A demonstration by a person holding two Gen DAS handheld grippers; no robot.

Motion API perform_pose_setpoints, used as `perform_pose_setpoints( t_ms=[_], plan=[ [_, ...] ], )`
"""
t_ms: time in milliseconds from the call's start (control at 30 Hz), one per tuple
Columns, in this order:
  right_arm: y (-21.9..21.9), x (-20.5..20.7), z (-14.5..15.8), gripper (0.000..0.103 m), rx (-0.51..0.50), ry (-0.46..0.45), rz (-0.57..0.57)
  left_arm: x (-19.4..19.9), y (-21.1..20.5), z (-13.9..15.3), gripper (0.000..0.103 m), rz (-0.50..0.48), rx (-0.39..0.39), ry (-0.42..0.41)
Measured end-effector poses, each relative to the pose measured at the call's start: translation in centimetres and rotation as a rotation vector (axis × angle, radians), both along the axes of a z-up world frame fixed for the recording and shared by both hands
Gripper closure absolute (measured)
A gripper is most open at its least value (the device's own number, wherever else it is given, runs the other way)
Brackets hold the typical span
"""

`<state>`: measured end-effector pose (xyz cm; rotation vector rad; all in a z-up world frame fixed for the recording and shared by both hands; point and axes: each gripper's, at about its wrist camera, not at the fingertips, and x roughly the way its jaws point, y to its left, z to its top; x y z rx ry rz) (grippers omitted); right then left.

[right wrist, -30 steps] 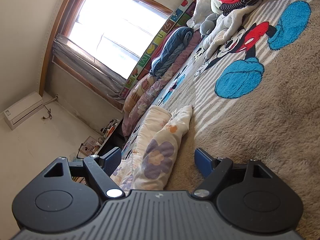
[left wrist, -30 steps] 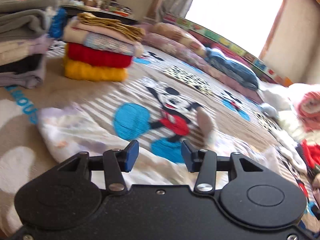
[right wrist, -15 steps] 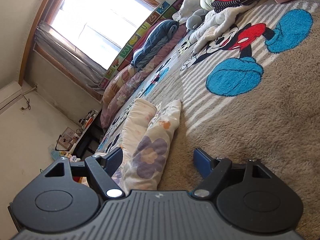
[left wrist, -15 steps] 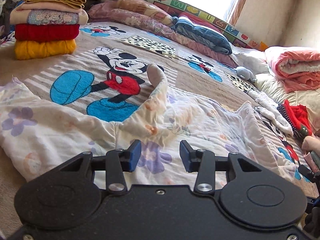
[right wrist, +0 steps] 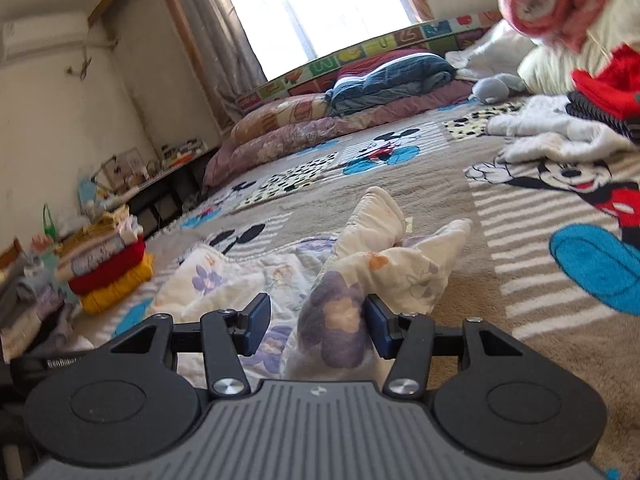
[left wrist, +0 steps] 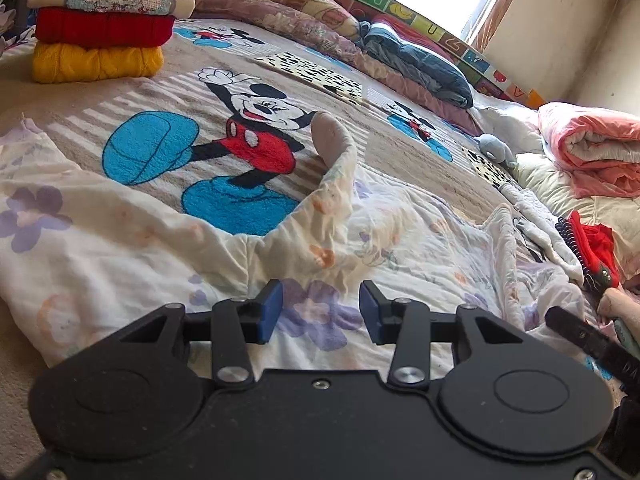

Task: Fold clothes

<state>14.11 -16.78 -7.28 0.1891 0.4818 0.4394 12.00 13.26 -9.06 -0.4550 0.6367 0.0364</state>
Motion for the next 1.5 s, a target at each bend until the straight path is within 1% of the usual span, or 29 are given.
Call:
perform_pose_setpoints(
  t_ms=[33, 67, 133, 200, 233, 267, 300, 400, 467, 533, 567, 600, 633, 667, 700, 767, 800, 867, 933, 1033, 1100, 1133, 1167, 1233, 1300, 1333, 1367, 1433, 1500],
  plan=[
    [1.8, -0.4, 0.2, 0.05, -0.104, -0.027, 0.059, 0.1, 0.1, 0.0, 0.062, 0.001, -0.005, 0.001],
    [3.3, -0.9, 0.2, 0.05, -0.185, -0.044, 0.119, 0.1, 0.2, 0.0, 0.062, 0.002, -0.01, 0.002],
    [5.8, -1.6, -0.1, 0.05, -0.295, -0.047, 0.217, 0.2, 0.3, 0.0, 0.062, 0.004, -0.021, 0.002],
    [8.1, -2.1, -0.5, 0.048, -0.394, -0.021, 0.293, 0.3, 0.5, 0.0, 0.062, 0.006, -0.029, 0.004],
    [8.9, -2.4, -0.6, 0.047, -0.434, -0.026, 0.312, 0.3, 0.6, 0.0, 0.062, 0.007, -0.033, 0.004],
    [9.4, -2.7, -0.4, 0.047, -0.463, -0.035, 0.324, 0.3, 0.6, 0.0, 0.062, 0.007, -0.037, 0.005],
    [9.6, -2.8, -0.2, 0.047, -0.465, -0.031, 0.333, 0.3, 0.7, -0.1, 0.062, 0.007, -0.042, 0.006],
    [8.8, -3.4, 1.4, 0.042, -0.387, -0.029, 0.367, 0.3, 0.9, 0.0, 0.062, 0.006, -0.051, 0.008],
    [7.3, -3.8, 2.7, 0.041, -0.308, -0.042, 0.378, 0.4, 0.8, -0.1, 0.062, 0.006, -0.05, 0.01],
    [5.4, -3.7, 3.9, 0.039, -0.19, -0.04, 0.364, 0.4, 0.8, -0.1, 0.062, 0.006, -0.047, 0.011],
    [4.2, -3.4, 4.4, 0.035, -0.112, -0.031, 0.34, 0.5, 0.7, -0.1, 0.062, 0.007, -0.045, 0.011],
    [3.0, -3.0, 4.6, 0.032, -0.042, -0.019, 0.307, 0.5, 0.7, -0.1, 0.062, 0.007, -0.043, 0.012],
    [1.4, -2.4, 4.7, 0.029, 0.038, 0.002, 0.248, 0.6, 0.6, -0.2, 0.062, 0.007, -0.041, 0.012],
    [-0.4, -1.6, 4.5, 0.026, 0.122, 0.03, 0.164, 0.6, 0.6, -0.2, 0.062, 0.007, -0.039, 0.012],
    [-2.0, -0.7, 4.1, 0.026, 0.191, 0.059, 0.077, 0.6, 0.5, -0.2, 0.062, 0.007, -0.036, 0.013],
    [-5.4, 1.4, 2.2, 0.026, 0.347, 0.137, -0.08, 0.6, 0.5, -0.2, 0.062, 0.006, -0.03, 0.013],
    [-6.7, 2.4, 1.3, 0.025, 0.412, 0.176, -0.124, 0.6, 0.4, -0.3, 0.061, 0.005, -0.027, 0.014],
    [-8.3, 4.3, -0.9, 0.027, 0.523, 0.255, -0.165, 0.6, 0.4, -0.4, 0.061, 0.004, -0.022, 0.015],
    [-8.4, 6.1, -2.8, 0.027, 0.597, 0.311, -0.171, 0.7, 0.3, -0.5, 0.061, 0.003, -0.019, 0.017],
    [-7.4, 8.2, -4.4, 0.028, 0.628, 0.355, -0.165, 0.8, 0.4, -0.5, 0.061, -0.001, -0.018, 0.018],
    [-6.9, 9.5, -5.1, 0.034, 0.614, 0.375, -0.163, 0.9, 0.4, -0.5, 0.061, -0.004, -0.021, 0.018],
    [-6.7, 10.0, -5.5, 0.039, 0.593, 0.387, -0.174, 0.9, 0.5, -0.5, 0.061, -0.006, -0.023, 0.018],
    [-6.5, 10.5, -5.8, 0.045, 0.584, 0.39, -0.18, 0.9, 0.5, -0.5, 0.061, -0.007, -0.026, 0.018],
    [-6.4, 11.0, -6.2, 0.054, 0.582, 0.385, -0.187, 1.0, 0.6, -0.6, 0.061, -0.009, -0.027, 0.018],
    [-6.0, 11.3, -6.0, 0.063, 0.581, 0.373, -0.163, 1.0, 0.6, -0.6, 0.061, -0.01, -0.025, 0.018],
    [-5.8, 11.3, -5.8, 0.074, 0.581, 0.366, -0.147, 1.0, 0.5, -0.6, 0.061, -0.011, -0.024, 0.018],
    [-5.7, 11.4, -5.6, 0.082, 0.581, 0.359, -0.132, 1.0, 0.5, -0.6, 0.061, -0.012, -0.023, 0.018],
    [-5.5, 11.0, -4.8, 0.091, 0.571, 0.327, -0.116, 0.9, 0.5, -0.6, 0.061, -0.012, -0.023, 0.017],
    [-5.7, 10.0, -3.7, 0.092, 0.568, 0.285, -0.124, 0.9, 0.5, -0.6, 0.061, -0.014, -0.02, 0.016]
  ],
)
